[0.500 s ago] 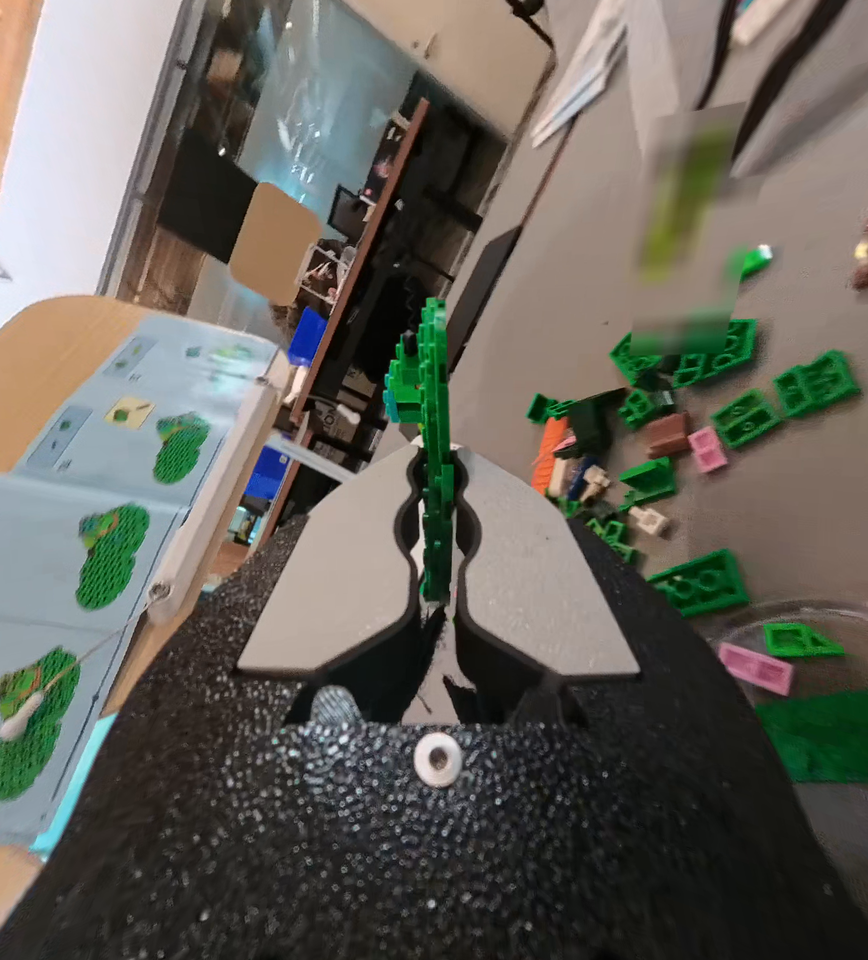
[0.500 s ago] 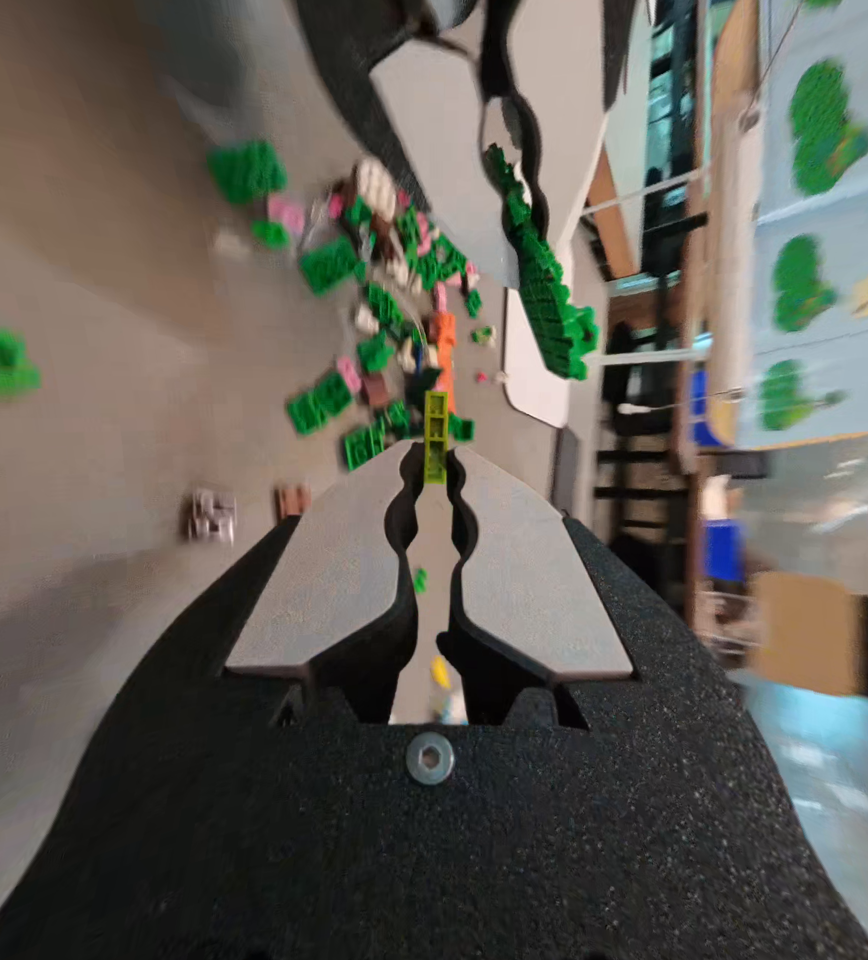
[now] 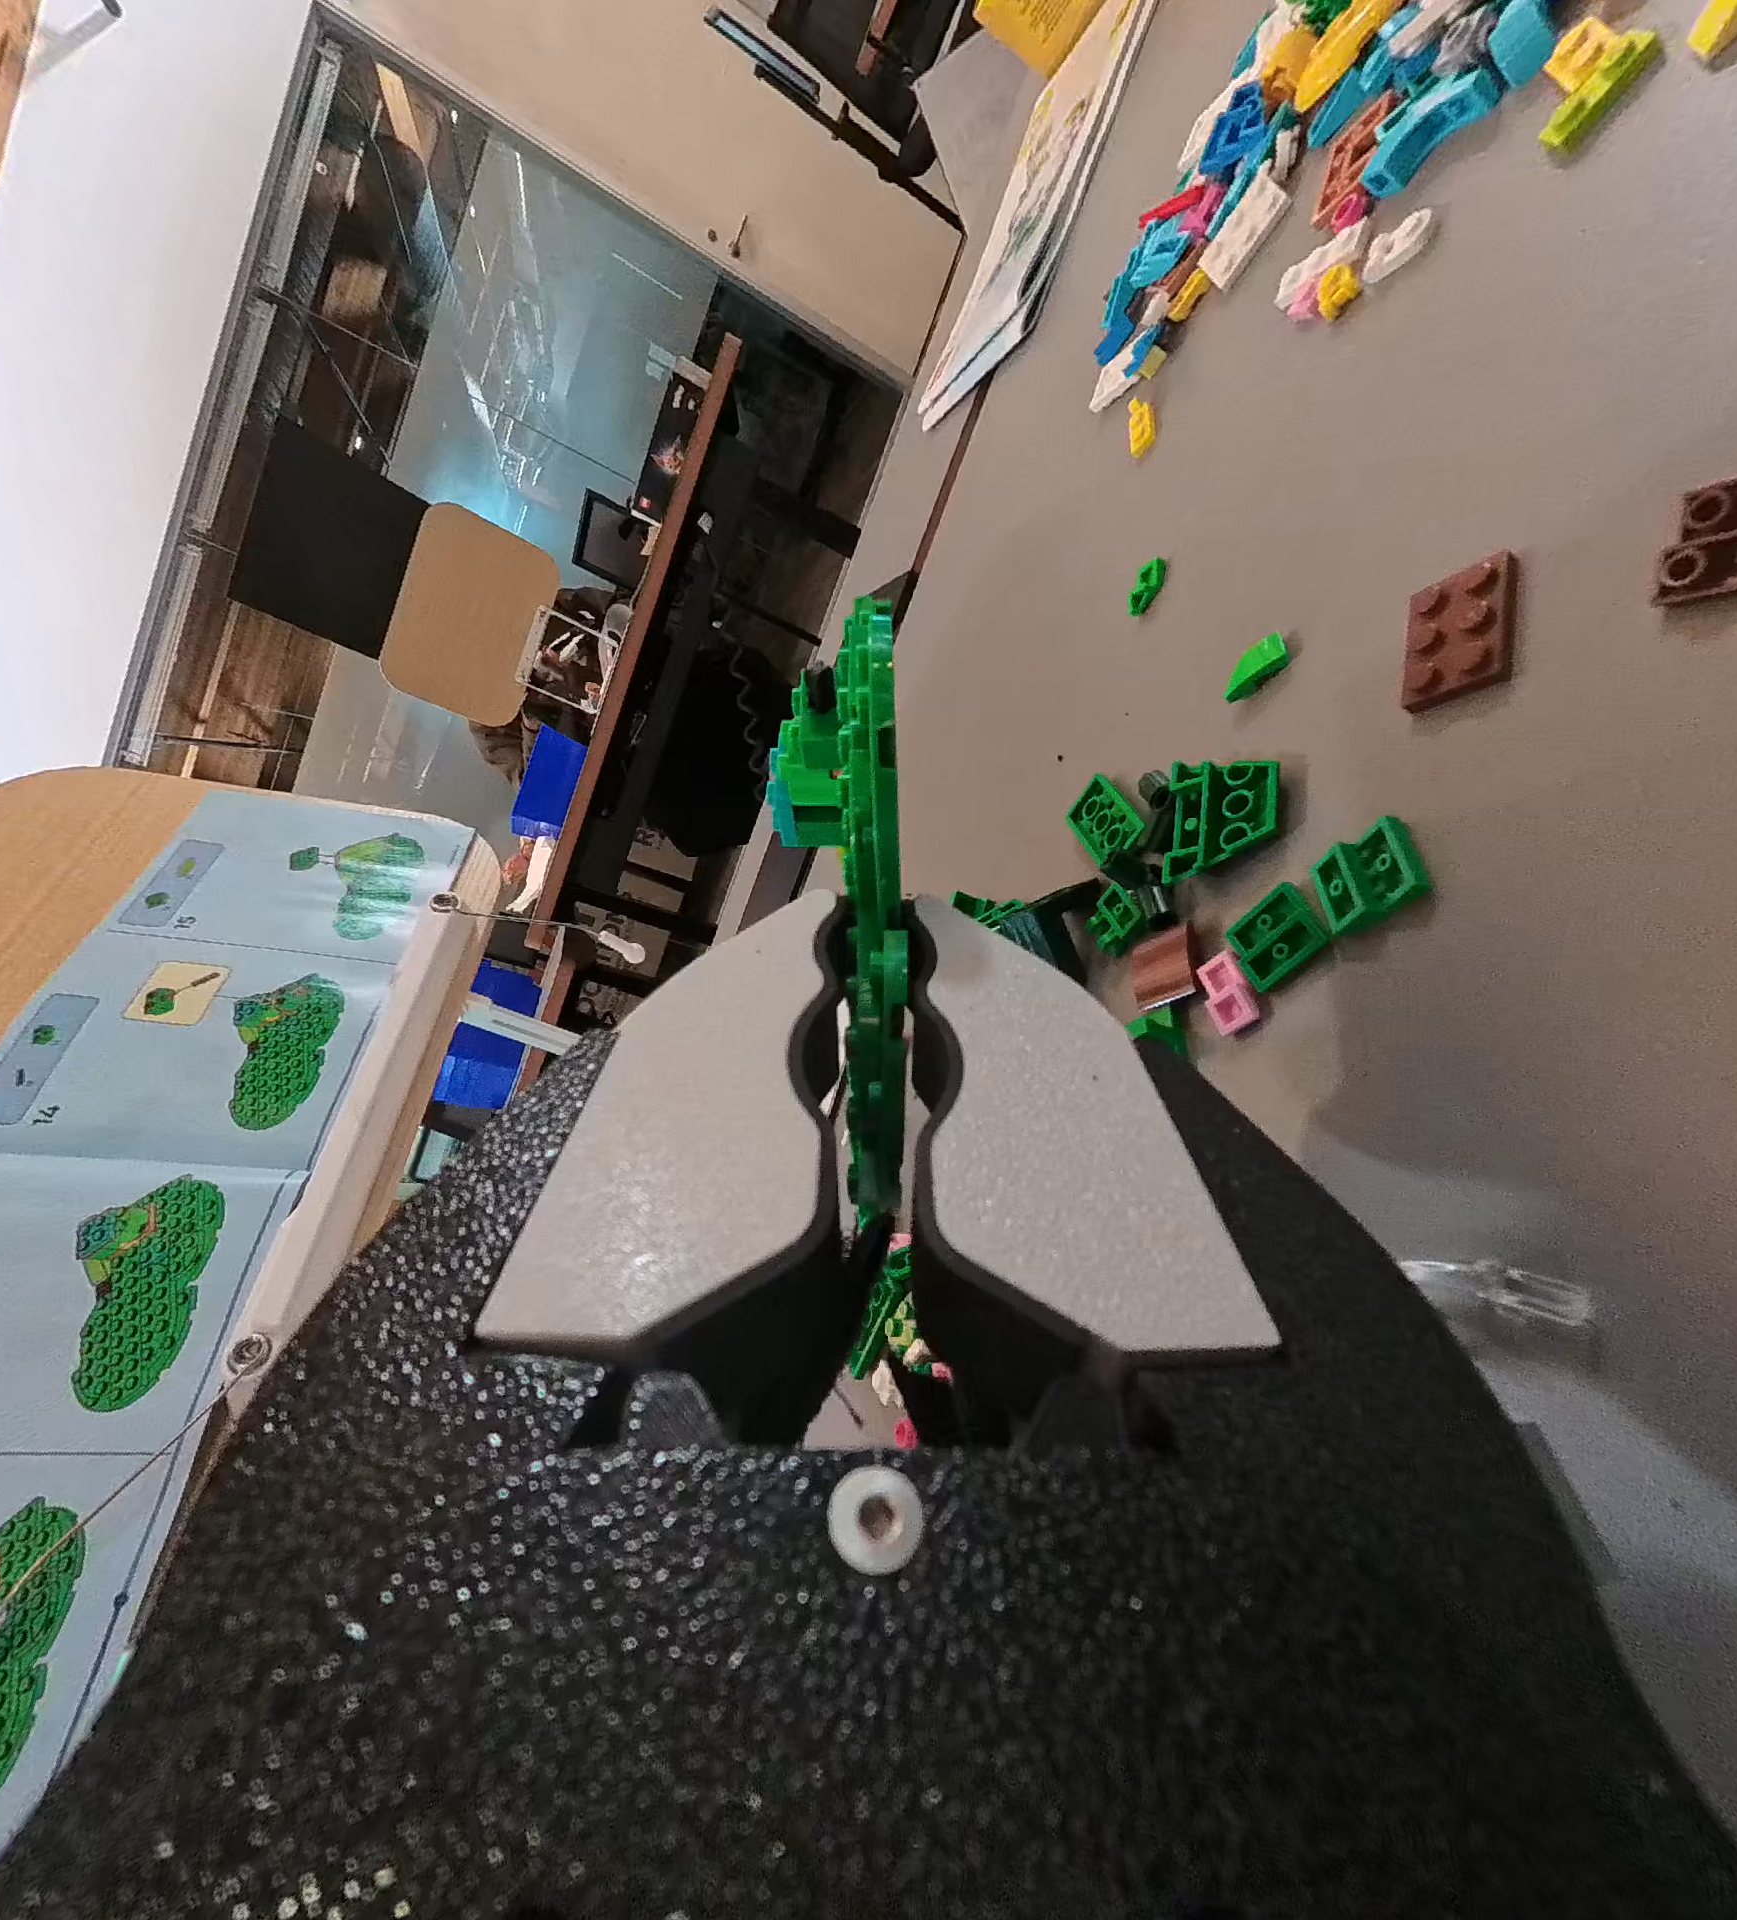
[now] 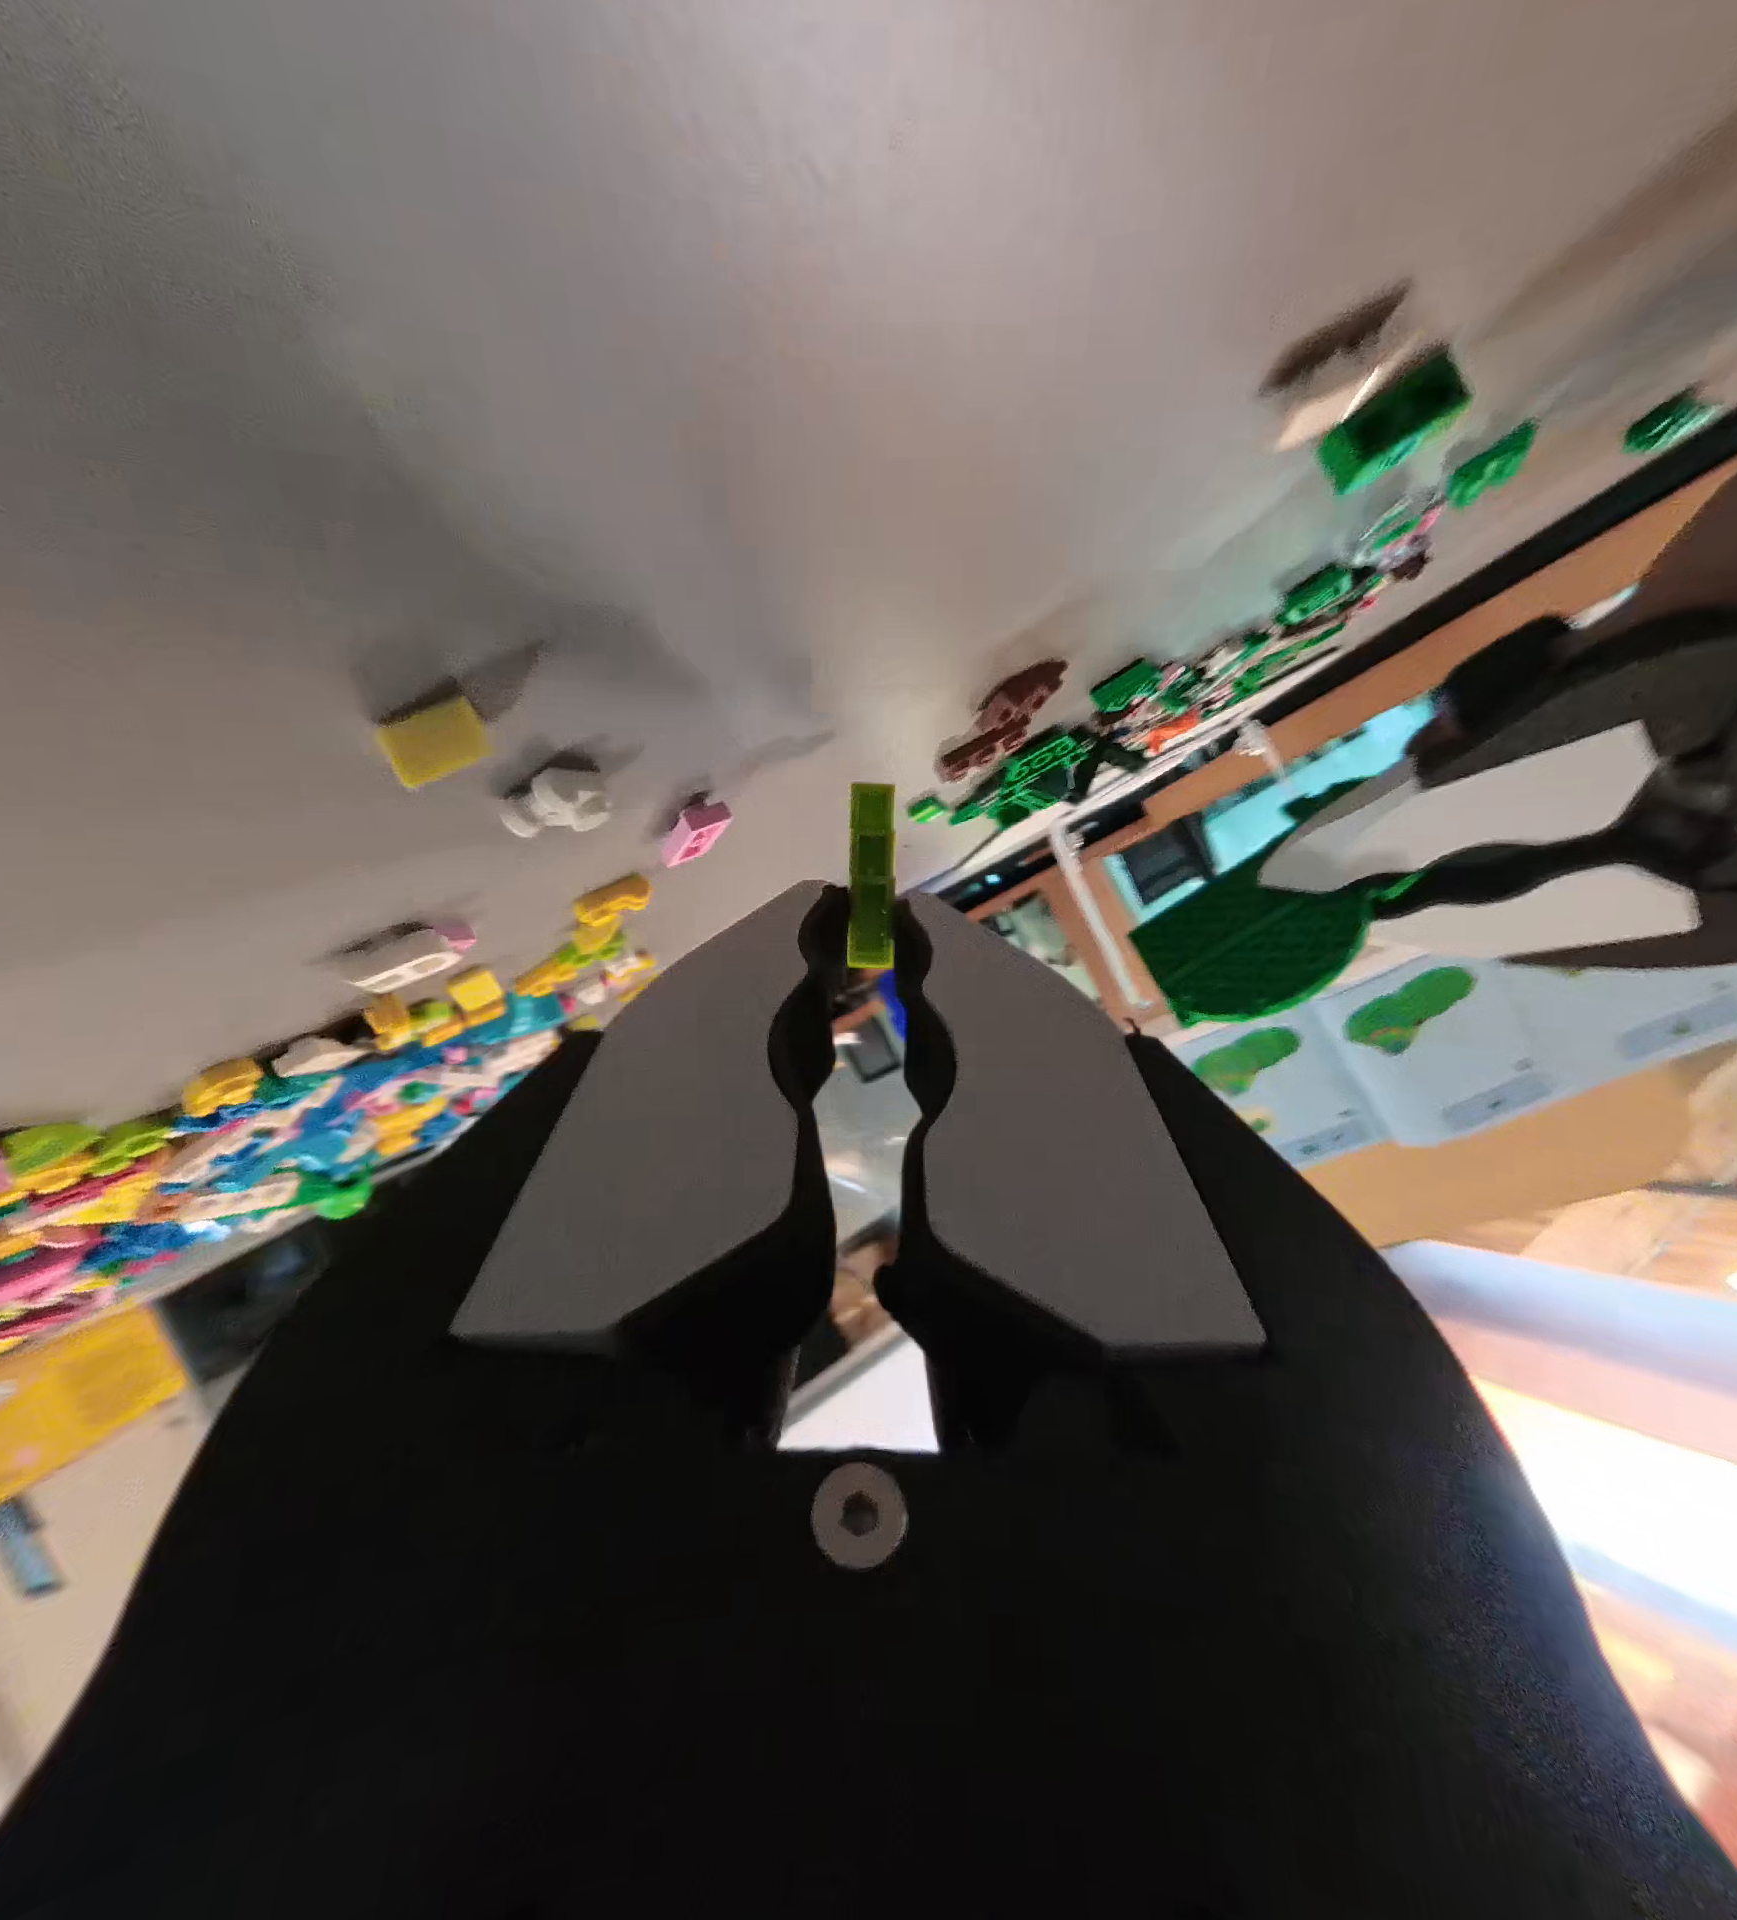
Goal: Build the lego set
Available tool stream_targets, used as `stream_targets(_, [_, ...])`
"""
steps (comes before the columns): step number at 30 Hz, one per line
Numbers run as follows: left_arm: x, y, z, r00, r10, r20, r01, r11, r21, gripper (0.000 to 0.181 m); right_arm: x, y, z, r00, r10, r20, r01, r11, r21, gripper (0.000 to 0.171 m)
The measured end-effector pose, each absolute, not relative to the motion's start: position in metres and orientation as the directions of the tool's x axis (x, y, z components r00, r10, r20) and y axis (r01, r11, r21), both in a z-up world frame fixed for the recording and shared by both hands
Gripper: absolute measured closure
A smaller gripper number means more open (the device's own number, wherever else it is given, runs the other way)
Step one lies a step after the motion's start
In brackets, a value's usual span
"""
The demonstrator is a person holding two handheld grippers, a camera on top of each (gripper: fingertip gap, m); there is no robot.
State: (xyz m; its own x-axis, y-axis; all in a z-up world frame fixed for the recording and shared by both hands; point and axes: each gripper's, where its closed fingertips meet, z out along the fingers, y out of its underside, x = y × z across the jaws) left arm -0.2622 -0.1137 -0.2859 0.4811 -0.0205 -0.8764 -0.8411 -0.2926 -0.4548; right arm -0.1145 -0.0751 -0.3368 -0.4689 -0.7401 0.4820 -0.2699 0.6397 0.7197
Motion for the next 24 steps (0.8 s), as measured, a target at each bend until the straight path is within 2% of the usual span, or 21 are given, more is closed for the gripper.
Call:
stream_targets(3, [-0.261,-0.113,-0.286,0.484,-0.023,-0.875,-0.84,-0.291,-0.457,0.174,-0.113,-0.083,-0.341,-0.409,-0.81,0.42,-0.333,0.561,0.758,0.164])
stream_targets(9, [-0.259,-0.112,-0.289,0.481,-0.037,-0.876,-0.843,-0.294,-0.45,0.174,-0.099,-0.109,-0.355,-0.31,-0.888,0.339,-0.489,0.455,0.744,0.164])
stream_targets(11, [-0.259,-0.112,-0.289,0.483,-0.039,-0.875,-0.842,-0.294,-0.452,0.174,-0.095,-0.116,-0.357,-0.297,-0.893,0.34,-0.515,0.449,0.73,0.155])
stream_targets(14, [-0.258,-0.111,-0.291,0.483,-0.048,-0.874,-0.843,-0.293,-0.45,0.174,-0.094,-0.123,-0.352,-0.323,-0.861,0.393,-0.501,0.508,0.701,0.133])
stream_targets(17, [-0.255,-0.111,-0.29,0.474,-0.048,-0.879,-0.85,-0.287,-0.442,0.174,-0.091,-0.117,-0.339,-0.464,-0.707,0.533,-0.402,0.705,0.585,0.134])
stream_targets(18, [-0.254,-0.111,-0.288,0.467,-0.043,-0.883,-0.854,-0.283,-0.437,0.174,-0.091,-0.112,-0.332,-0.529,-0.587,0.613,-0.315,0.806,0.501,0.141])
stream_targets(19, [-0.254,-0.111,-0.286,0.453,-0.033,-0.891,-0.859,-0.283,-0.426,0.173,-0.093,-0.106,-0.325,-0.595,-0.395,0.7,-0.18,0.914,0.362,0.148])
stream_targets(20, [-0.253,-0.112,-0.284,0.431,-0.022,-0.902,-0.868,-0.284,-0.408,0.174,-0.093,-0.101,-0.321,-0.642,-0.125,0.757,-0.005,0.987,0.158,0.149])
stream_targets(21, [-0.253,-0.112,-0.281,0.404,-0.009,-0.915,-0.877,-0.287,-0.385,0.174,-0.091,-0.101,-0.321,-0.653,0.182,0.735,0.179,0.98,-0.084,0.151])
stream_targets(22, [-0.252,-0.112,-0.278,0.375,0.007,-0.927,-0.886,-0.293,-0.361,0.173,-0.089,-0.105,-0.322,-0.614,0.469,0.635,0.349,0.883,-0.315,0.155])
stream_targets(23, [-0.252,-0.113,-0.275,0.348,0.021,-0.937,-0.892,-0.299,-0.338,0.174,-0.088,-0.11,-0.322,-0.537,0.688,0.488,0.479,0.725,-0.494,0.157])
stream_targets(24, [-0.25,-0.112,-0.274,0.325,0.029,-0.945,-0.899,-0.3,-0.318,0.173,-0.087,-0.115,-0.322,-0.452,0.824,0.341,0.56,0.56,-0.611,0.161])
